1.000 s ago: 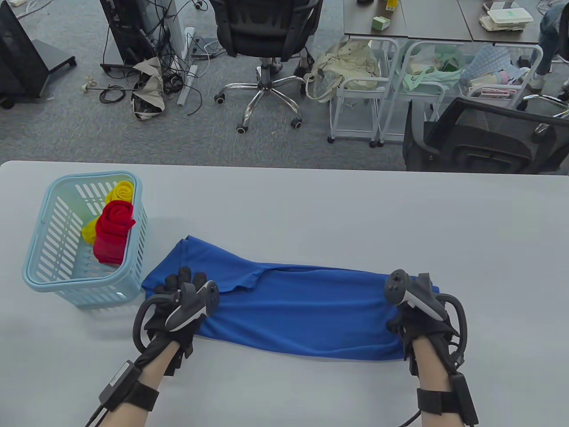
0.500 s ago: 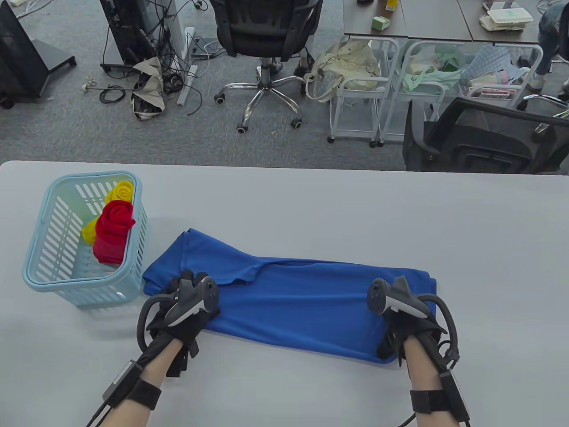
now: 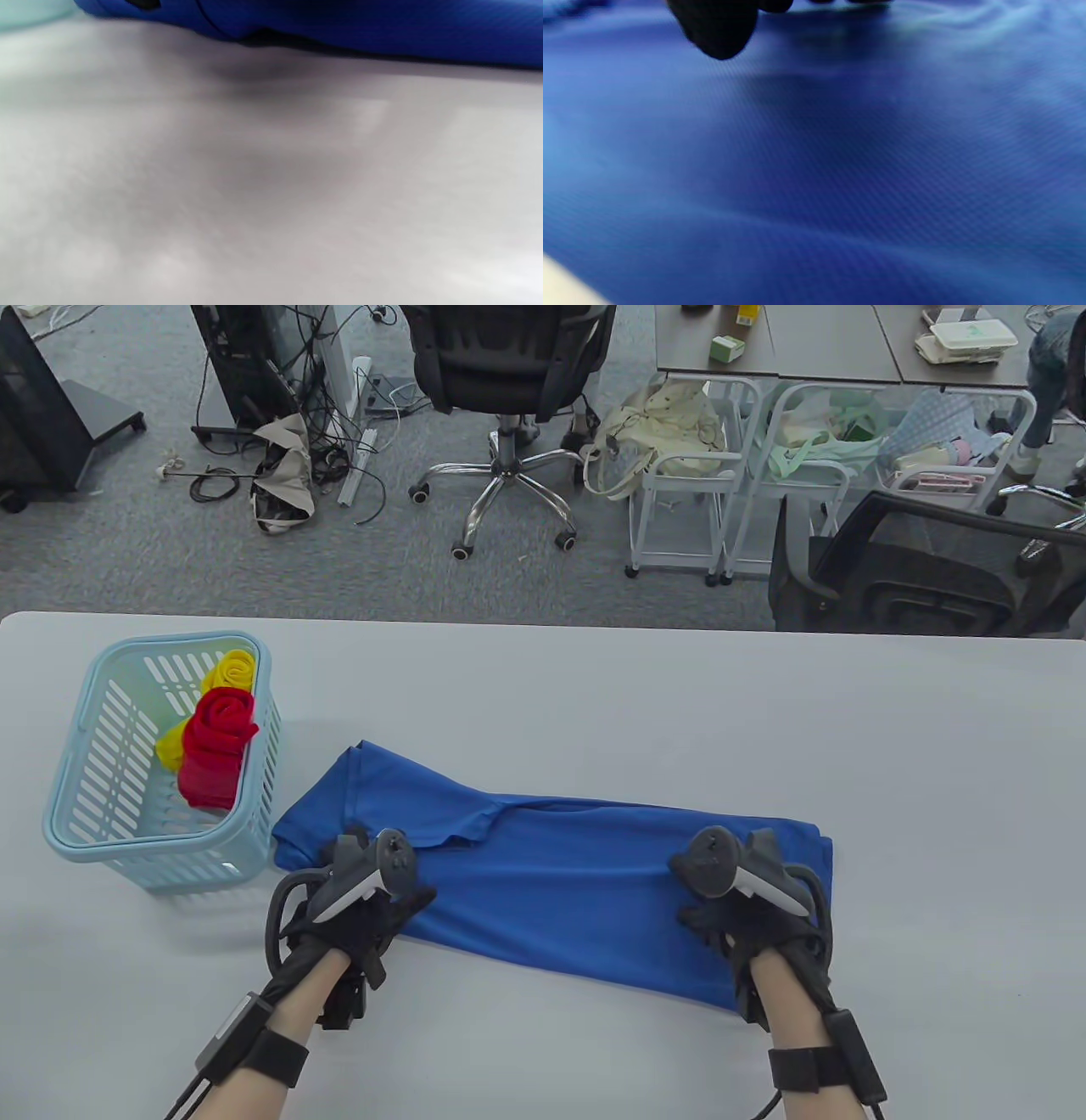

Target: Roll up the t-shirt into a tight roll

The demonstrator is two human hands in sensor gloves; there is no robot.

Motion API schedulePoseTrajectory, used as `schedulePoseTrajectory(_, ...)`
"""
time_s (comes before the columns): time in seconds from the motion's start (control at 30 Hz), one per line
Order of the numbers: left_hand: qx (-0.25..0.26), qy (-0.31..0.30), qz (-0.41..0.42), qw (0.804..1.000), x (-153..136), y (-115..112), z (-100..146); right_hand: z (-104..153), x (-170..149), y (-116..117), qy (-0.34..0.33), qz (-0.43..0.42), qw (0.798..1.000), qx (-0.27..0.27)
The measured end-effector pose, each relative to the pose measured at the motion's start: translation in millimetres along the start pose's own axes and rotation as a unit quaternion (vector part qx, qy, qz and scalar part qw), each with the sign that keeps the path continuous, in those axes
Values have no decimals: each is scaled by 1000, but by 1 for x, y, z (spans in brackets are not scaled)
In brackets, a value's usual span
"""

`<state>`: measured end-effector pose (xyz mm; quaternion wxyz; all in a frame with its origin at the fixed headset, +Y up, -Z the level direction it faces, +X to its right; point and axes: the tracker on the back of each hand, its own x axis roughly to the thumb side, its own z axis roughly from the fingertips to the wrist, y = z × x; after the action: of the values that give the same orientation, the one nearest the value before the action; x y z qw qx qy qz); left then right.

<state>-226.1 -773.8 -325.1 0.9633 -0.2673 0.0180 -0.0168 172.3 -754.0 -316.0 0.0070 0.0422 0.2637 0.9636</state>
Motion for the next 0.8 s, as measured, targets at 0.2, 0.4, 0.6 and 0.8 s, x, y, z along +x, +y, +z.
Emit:
schedulePoseTrajectory(0.2, 159, 98, -166, 968, 14, 10, 11, 21, 12, -22, -2, 18, 997, -78)
schedulePoseTrajectory(0.4, 33, 33, 4, 999, 28, 4, 4, 14, 29, -3, -90, -14, 995, -29)
schedulePoseTrajectory(0.6, 5, 73, -140, 987, 45, 17, -28, 17, 56, 0, -63, 81, 995, -17)
schedulePoseTrajectory(0.8, 100, 80, -247, 961, 71, 24, -21, 32, 73, -5, -100, 82, 988, -85)
